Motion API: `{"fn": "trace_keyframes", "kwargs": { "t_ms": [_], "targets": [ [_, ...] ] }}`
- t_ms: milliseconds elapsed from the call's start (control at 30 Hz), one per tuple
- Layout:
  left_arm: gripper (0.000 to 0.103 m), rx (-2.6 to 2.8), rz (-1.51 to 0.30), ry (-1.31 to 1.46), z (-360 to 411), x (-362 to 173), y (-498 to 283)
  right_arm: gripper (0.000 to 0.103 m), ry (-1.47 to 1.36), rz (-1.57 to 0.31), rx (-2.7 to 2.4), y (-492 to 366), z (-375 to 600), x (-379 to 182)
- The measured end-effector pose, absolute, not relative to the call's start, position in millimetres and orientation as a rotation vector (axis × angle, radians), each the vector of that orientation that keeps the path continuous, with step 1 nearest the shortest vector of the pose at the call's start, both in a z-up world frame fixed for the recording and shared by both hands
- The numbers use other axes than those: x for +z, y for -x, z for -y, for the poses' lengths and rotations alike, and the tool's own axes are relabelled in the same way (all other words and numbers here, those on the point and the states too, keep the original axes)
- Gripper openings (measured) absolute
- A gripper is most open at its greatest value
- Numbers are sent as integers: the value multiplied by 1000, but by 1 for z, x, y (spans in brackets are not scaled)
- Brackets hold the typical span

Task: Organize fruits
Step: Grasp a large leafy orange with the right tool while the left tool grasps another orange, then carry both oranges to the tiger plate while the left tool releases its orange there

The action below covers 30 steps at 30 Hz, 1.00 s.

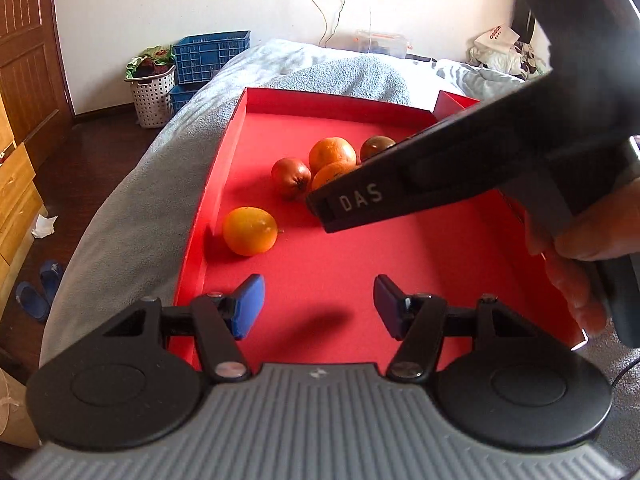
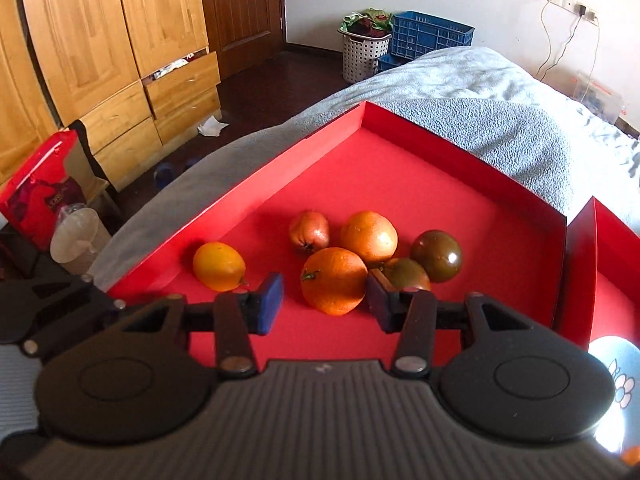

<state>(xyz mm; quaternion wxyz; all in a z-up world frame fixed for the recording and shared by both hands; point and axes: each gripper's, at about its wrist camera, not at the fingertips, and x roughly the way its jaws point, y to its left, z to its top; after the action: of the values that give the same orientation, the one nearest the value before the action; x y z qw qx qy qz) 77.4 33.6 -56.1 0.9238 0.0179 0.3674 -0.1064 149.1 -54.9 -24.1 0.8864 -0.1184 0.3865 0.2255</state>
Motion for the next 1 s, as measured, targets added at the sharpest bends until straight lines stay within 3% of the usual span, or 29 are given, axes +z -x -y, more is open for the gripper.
{"fn": "trace_keyframes", "kwargs": {
  "t_ms": [267,600,800,833,900,1000],
  "targets": [
    [66,-202,-742,-33,-35,-57,-78,42,445,-716,450,-136,40,-35],
    [66,-127,-749,-25,-36,-52,-101,42,-27,-707,437,-71,139,0],
    [64,-111,-766,-32,-33,-52,-126,42,-86,-674,417,-29,166,2],
    [62,-111,-764,-27,-33,-51,-128,42,-106,-674,416,-21,170,0],
    [46,-94,-771,-37,-32,-54,-134,42,-133,-675,411,-13,176,-5],
    [35,-67,-754,-81,-26,-56,-132,42,-175,-686,406,-7,184,-12]
  ]
}}
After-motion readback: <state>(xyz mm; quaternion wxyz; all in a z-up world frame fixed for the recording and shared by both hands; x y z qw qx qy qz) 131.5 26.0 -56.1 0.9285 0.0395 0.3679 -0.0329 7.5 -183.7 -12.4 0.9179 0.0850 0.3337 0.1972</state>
